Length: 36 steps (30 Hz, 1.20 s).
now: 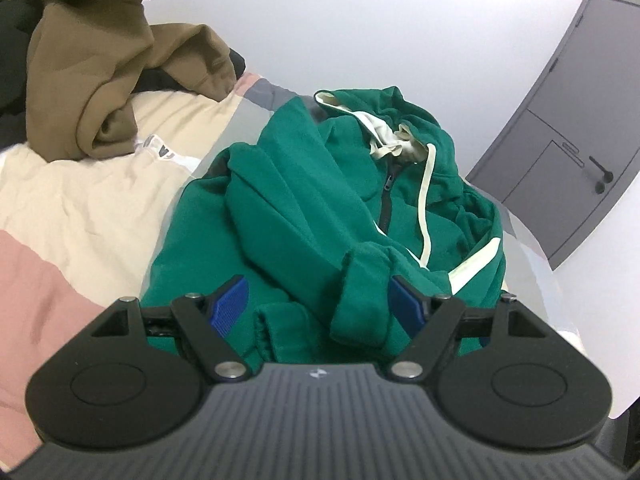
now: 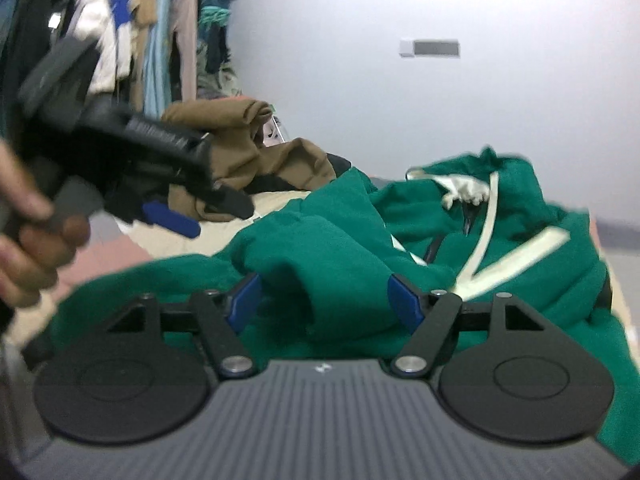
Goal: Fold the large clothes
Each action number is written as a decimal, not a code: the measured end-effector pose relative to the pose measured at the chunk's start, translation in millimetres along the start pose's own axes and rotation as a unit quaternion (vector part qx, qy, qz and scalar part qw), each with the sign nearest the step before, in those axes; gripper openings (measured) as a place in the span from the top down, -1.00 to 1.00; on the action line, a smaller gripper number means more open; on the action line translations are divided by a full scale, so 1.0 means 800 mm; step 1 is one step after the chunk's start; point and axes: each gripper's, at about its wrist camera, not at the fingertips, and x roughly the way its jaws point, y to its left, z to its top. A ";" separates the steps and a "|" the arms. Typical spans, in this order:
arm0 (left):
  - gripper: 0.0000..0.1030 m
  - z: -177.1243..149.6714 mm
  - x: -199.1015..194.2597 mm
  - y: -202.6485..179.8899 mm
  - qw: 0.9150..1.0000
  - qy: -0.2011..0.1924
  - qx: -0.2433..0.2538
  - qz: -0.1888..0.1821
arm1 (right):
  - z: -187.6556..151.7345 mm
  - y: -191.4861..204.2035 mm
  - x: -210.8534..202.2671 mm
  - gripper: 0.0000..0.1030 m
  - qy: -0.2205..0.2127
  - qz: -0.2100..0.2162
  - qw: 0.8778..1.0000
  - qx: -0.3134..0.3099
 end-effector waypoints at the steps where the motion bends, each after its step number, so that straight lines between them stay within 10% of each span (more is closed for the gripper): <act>1: -0.55 0.000 0.003 0.001 1.000 0.001 0.002 0.001 | 0.000 0.005 0.009 -0.39 0.005 -0.010 1.000 -0.010; 8: -0.55 -0.001 0.021 0.010 1.000 0.016 -0.008 0.005 | -0.012 0.026 0.039 -0.34 0.016 -0.062 0.996 -0.069; 13: -0.55 -0.002 0.023 0.010 1.000 0.011 -0.012 0.007 | -0.004 0.016 0.030 0.36 -0.004 -0.086 0.995 -0.044; 21: -0.55 -0.007 0.016 0.003 1.000 0.001 0.006 0.014 | 0.002 -0.008 -0.003 0.65 -0.015 -0.147 0.988 0.051; 31: -0.55 -0.007 0.018 0.014 1.000 -0.008 -0.013 -0.009 | -0.029 -0.072 -0.048 0.53 0.040 -0.182 0.937 0.296; 36: -0.55 -0.002 0.032 0.026 0.998 -0.006 -0.054 -0.035 | -0.050 -0.085 -0.079 -0.28 0.067 -0.203 0.902 0.374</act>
